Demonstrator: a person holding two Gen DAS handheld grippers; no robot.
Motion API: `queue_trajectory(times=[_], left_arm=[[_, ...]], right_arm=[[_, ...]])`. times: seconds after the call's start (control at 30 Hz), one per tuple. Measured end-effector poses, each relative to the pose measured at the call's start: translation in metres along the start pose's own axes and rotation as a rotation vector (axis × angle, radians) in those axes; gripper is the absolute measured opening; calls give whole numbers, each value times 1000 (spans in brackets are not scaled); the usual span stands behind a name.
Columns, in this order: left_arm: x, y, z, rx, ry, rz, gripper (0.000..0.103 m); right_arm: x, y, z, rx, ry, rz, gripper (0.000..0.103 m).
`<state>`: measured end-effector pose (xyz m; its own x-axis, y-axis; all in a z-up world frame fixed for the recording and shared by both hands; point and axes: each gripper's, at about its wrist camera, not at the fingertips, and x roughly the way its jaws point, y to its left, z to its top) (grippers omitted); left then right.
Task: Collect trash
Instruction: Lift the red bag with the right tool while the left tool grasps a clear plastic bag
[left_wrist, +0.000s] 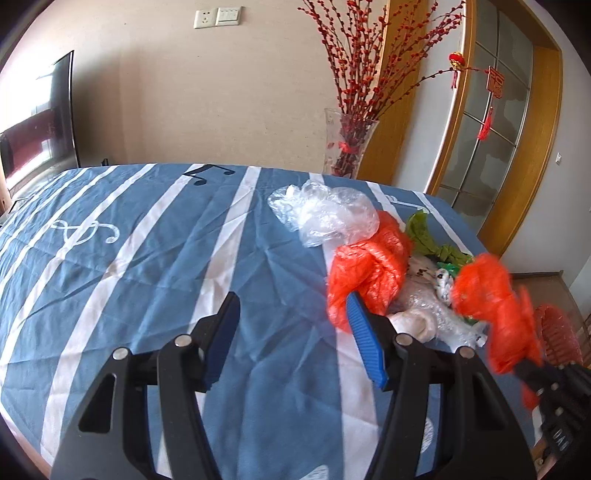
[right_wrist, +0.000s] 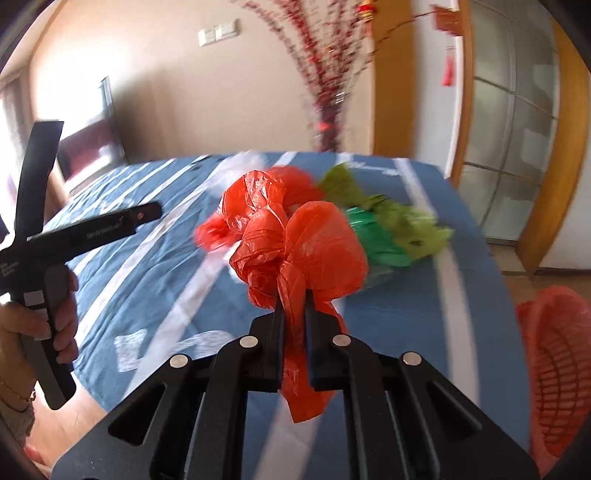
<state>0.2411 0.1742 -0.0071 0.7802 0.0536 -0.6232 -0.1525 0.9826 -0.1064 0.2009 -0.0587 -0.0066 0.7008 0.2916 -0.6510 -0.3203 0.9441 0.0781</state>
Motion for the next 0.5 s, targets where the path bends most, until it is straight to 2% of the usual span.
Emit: queue_trajectory(times=[0.17,0.3,0.5], left_arm=[[13,-15,15,12,-13,-3,63],[34,-28,38,9,-15,8,65],[68,-50,73,41,-11,42,76]], right_arm=[[-10,-34,7,71,-35,-60,9],[-10,-51,11,101,-45,-91,9],[3,-69,13,118,-25,-116,9]])
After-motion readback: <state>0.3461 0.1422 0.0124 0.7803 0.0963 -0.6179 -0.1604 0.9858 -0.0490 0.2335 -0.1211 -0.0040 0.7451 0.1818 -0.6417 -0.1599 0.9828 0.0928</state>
